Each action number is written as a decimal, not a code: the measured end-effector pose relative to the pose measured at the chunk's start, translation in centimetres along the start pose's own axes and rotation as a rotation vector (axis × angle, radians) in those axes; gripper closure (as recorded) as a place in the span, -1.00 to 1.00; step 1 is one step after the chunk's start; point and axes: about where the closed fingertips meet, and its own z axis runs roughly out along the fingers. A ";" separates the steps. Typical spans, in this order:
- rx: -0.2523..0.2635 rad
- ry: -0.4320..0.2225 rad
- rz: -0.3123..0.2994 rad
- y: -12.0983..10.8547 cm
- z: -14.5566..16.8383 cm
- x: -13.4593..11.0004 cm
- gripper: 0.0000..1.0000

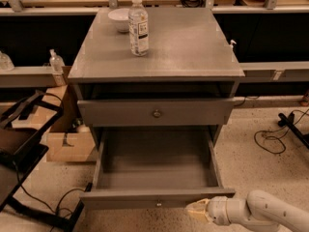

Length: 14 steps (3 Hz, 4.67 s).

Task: Close middle drawer

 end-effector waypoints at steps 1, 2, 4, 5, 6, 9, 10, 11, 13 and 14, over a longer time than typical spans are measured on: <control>-0.001 0.001 -0.033 -2.0 0.7 -2.9 1.00; -0.001 0.001 -0.033 -2.0 0.7 -2.9 1.00; 0.003 0.007 -0.062 -6.0 2.9 -7.7 1.00; 0.013 0.009 -0.063 -8.7 4.0 -10.0 1.00; 0.022 0.013 -0.062 -10.3 4.8 -11.3 1.00; 0.089 0.037 -0.018 -17.6 6.9 -14.7 1.00; 0.092 0.037 -0.016 -17.7 6.9 -14.7 1.00; 0.117 0.033 0.001 -19.2 6.9 -15.2 1.00; 0.147 0.031 0.023 -21.0 7.2 -15.7 1.00; 0.147 0.031 0.023 -20.8 7.2 -15.6 1.00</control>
Offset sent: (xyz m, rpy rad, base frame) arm 0.2026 0.0471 0.0588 -0.0466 -0.1197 0.0680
